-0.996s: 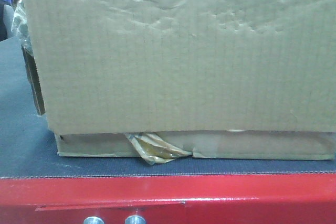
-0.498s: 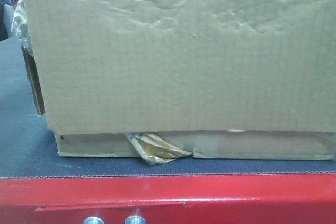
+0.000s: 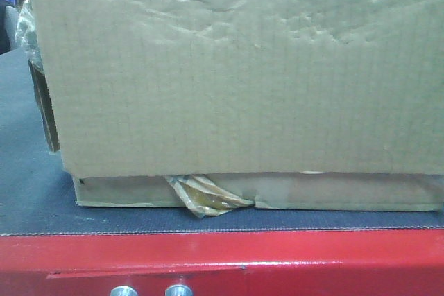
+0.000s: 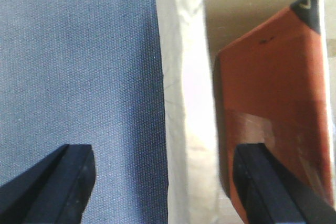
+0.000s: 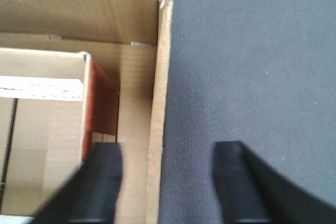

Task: Stack two boxes on right shelf middle
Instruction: 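Close both grippers on the plain box's side walls, then lift the plain box with both grippers off the table, then back away from the table and turn while holding the box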

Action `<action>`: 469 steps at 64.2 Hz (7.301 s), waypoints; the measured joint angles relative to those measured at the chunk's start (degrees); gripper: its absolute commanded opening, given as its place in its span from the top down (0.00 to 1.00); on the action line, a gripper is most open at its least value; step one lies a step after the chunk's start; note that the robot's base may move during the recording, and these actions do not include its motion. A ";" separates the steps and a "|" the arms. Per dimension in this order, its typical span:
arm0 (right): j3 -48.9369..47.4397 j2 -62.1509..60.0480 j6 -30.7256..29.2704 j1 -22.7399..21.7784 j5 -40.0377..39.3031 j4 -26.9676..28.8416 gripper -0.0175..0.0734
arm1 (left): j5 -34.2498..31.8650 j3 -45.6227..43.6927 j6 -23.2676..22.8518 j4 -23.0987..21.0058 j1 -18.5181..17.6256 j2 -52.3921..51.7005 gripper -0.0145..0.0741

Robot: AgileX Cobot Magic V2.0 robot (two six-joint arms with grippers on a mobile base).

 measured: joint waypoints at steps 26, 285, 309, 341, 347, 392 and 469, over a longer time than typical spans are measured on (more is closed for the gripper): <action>1.52 7.41 0.11 0.00 0.13 3.90 0.47 | 0.00 0.00 0.00 0.00 0.00 0.00 0.34; -6.73 -6.67 6.80 4.99 -26.68 -10.73 0.99 | -13.63 -10.79 -11.97 27.94 -4.58 -15.02 0.96; -6.73 -6.67 6.80 4.99 -27.54 -10.49 0.99 | -13.61 -10.79 -11.97 30.49 -4.58 -15.02 0.96; -6.73 -6.67 6.85 4.99 -27.90 -10.40 0.99 | -13.61 -10.79 -11.97 30.57 -4.58 -15.02 0.96; -6.73 -6.67 6.85 4.99 -28.49 -10.40 0.99 | -13.61 -10.79 -11.97 30.62 -4.58 -15.02 0.96; -6.73 -6.67 6.84 4.99 -32.28 -10.94 0.99 | -13.72 -11.14 -12.07 31.41 -4.58 -15.02 0.96; -6.73 -6.67 6.84 4.99 -33.13 -10.96 0.99 | -13.63 -11.18 -12.16 31.86 -4.58 -14.91 0.96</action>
